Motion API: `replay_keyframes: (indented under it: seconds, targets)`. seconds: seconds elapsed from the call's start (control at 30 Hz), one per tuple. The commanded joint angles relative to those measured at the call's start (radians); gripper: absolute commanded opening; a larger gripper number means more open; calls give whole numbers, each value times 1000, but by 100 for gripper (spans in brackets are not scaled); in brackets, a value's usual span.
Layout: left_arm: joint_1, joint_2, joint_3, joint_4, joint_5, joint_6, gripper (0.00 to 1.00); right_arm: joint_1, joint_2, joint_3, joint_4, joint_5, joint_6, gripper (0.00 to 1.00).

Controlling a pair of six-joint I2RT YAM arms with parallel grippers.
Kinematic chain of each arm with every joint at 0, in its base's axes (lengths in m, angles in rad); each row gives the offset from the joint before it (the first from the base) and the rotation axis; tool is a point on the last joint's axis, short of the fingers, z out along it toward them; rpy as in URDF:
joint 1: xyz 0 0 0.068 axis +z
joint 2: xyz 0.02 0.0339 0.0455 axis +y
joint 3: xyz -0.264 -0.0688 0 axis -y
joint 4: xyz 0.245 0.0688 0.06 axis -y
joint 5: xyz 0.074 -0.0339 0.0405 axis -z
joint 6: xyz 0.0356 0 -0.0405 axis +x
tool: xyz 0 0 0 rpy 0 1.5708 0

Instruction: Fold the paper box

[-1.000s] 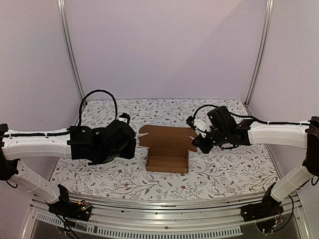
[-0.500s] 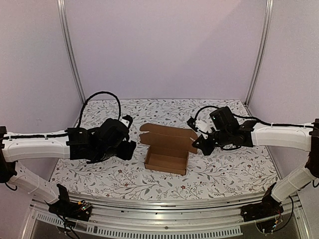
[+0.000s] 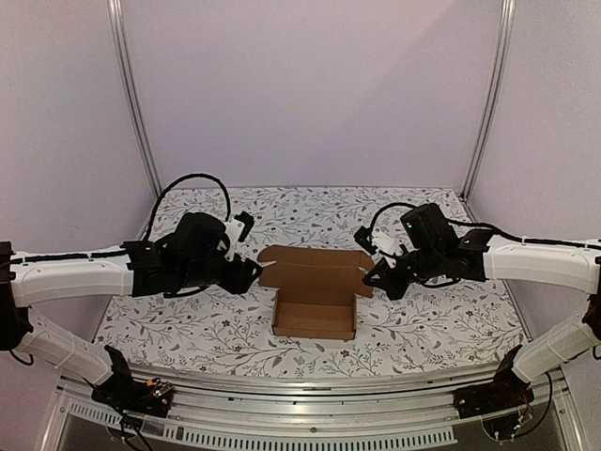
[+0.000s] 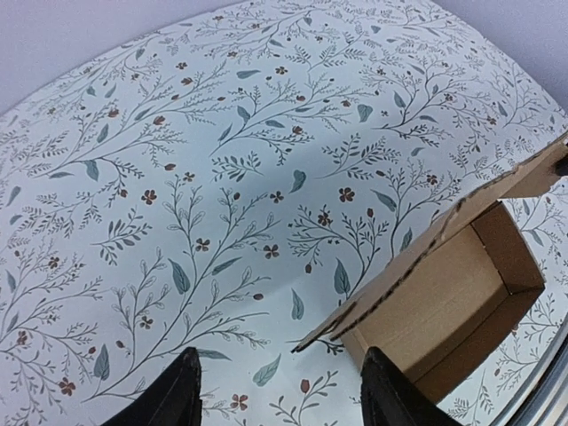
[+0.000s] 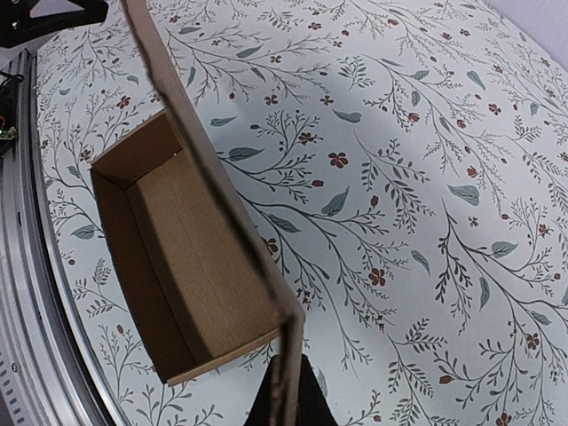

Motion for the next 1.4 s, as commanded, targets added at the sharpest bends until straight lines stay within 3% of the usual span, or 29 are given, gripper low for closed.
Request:
replay_keyframes:
  seconds: [0.0, 0.2, 0.57, 1.0, 1.37]
  targets:
    - [38, 11, -23, 74, 127, 64, 58, 15, -27, -13, -11, -17, -8, 0]
    - [57, 21, -52, 118, 243, 72, 48, 19, -30, -11, -9, -20, -6, 0]
    - [85, 45, -101, 194, 293, 68, 35, 25, -58, -13, -27, -52, -14, 0]
    - [86, -71, -165, 248, 353, 69, 26, 30, -60, -3, -43, -53, -16, 0]
    - [85, -37, -174, 271, 397, 60, 10, 36, -65, 10, -50, -46, -7, 0]
